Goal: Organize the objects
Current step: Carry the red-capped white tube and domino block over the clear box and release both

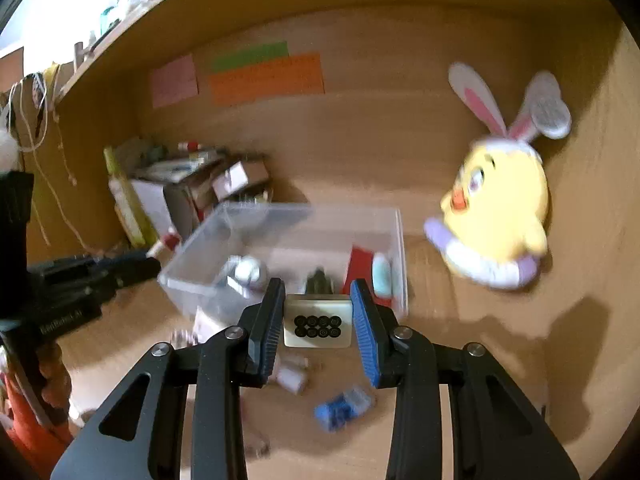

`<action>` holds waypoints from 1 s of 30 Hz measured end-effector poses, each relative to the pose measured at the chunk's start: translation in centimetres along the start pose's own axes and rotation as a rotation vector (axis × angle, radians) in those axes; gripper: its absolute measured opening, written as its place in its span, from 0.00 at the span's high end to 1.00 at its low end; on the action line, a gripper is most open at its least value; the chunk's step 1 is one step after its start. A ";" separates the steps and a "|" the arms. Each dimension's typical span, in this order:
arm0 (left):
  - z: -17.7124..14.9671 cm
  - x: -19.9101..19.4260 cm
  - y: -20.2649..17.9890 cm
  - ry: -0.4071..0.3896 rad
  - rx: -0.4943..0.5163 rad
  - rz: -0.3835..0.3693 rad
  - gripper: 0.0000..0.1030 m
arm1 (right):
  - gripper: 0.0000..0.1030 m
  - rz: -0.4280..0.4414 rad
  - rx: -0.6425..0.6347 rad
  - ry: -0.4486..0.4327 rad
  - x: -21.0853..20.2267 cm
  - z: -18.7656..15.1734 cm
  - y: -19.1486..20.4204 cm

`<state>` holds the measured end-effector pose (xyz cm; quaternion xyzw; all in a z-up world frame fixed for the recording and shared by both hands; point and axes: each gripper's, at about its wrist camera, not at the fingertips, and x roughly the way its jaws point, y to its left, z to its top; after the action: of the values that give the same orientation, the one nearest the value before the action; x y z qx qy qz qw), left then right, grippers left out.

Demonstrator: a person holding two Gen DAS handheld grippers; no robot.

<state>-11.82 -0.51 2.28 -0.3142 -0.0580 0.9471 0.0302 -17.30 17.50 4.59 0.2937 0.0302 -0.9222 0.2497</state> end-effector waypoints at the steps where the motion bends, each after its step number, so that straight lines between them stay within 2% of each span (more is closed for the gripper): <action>1: 0.5 0.6 0.2 0.011 -0.003 0.000 0.86 | 0.70 0.004 -0.001 0.001 0.4 0.5 0.0; 7: 1.3 4.3 1.5 0.087 -0.026 0.009 0.86 | 0.70 0.045 -0.002 0.095 6.1 2.1 1.1; 13: 1.2 7.4 2.8 0.138 -0.046 0.012 0.86 | 0.70 0.068 -0.011 0.217 11.8 1.5 2.3; 19: 1.0 8.0 3.2 0.140 -0.041 -0.020 0.86 | 0.70 0.050 -0.056 0.274 14.5 0.7 3.3; 30: 1.0 7.1 4.0 0.116 -0.059 -0.060 0.84 | 0.69 0.035 -0.086 0.335 15.9 0.2 4.1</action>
<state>-18.25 -3.87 -1.64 -0.3674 -0.0935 0.9239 0.0524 -26.62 6.87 -3.70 0.4326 0.1057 -0.8539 0.2694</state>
